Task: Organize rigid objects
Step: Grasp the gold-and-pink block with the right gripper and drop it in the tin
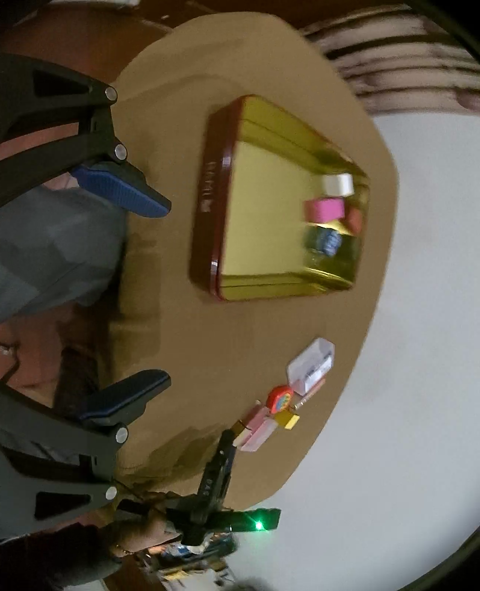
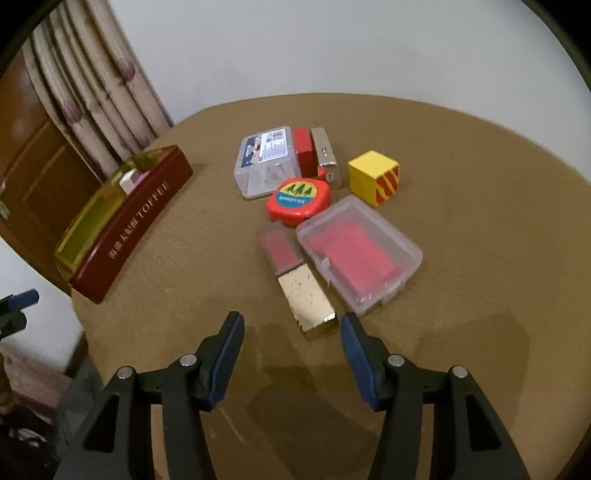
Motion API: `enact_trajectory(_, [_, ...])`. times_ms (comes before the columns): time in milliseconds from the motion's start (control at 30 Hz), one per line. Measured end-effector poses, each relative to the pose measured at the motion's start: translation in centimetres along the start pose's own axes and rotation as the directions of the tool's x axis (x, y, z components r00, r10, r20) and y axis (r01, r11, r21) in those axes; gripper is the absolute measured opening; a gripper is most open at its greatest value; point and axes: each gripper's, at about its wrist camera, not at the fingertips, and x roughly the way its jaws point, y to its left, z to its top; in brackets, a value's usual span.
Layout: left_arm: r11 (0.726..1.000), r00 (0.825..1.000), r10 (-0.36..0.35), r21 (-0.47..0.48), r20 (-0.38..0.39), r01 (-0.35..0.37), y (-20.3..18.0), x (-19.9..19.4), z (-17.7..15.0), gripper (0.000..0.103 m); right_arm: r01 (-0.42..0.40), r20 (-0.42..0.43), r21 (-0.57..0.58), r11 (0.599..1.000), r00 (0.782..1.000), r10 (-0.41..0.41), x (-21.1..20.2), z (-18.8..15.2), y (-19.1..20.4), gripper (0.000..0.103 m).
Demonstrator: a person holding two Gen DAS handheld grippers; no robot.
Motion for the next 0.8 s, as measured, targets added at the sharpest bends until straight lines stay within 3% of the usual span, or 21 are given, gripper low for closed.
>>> enact_trajectory(133, [1.0,1.0,0.02,0.001,-0.003,-0.02,0.3,0.6,-0.7,0.081,0.032,-0.003,-0.05,0.998,0.999,-0.032,-0.2,0.5,0.8,0.056])
enact_trajectory(233, [1.0,0.999,-0.011,-0.018,-0.037,0.01,0.5,1.3,-1.1,0.081,-0.007,-0.042,-0.024,1.0,0.999,0.006,1.1,1.3,0.4,0.056])
enact_trajectory(333, [1.0,0.999,-0.002,-0.003,-0.043,0.002,0.3,1.6,-1.3,0.081,0.014,-0.058,-0.064,0.998,0.998,-0.017,1.8,1.9,1.2,0.056])
enact_trajectory(567, [0.995,0.999,0.046,0.087,0.023,-0.047,-1.6,0.6,-1.8,0.081,0.047,-0.161,-0.198,0.979,0.984,-0.08,4.1,4.0,3.7,0.056])
enact_trajectory(600, [0.995,0.999,0.042,0.091,0.026,-0.045,-1.6,0.4,-1.8,0.081,0.048,-0.171,-0.203,0.978,0.982,-0.084,4.2,4.2,3.8,0.051])
enact_trajectory(700, [0.995,0.998,0.048,0.086,0.03,-0.051,-1.4,0.0,-1.9,0.081,0.103,-0.192,-0.233,0.967,0.97,-0.149,4.7,4.7,4.1,0.02])
enact_trajectory(800, [0.997,0.999,0.052,0.059,0.013,-0.053,-0.5,-0.2,-2.3,0.081,0.111,-0.198,-0.222,0.969,0.968,-0.156,4.5,4.8,4.3,0.02])
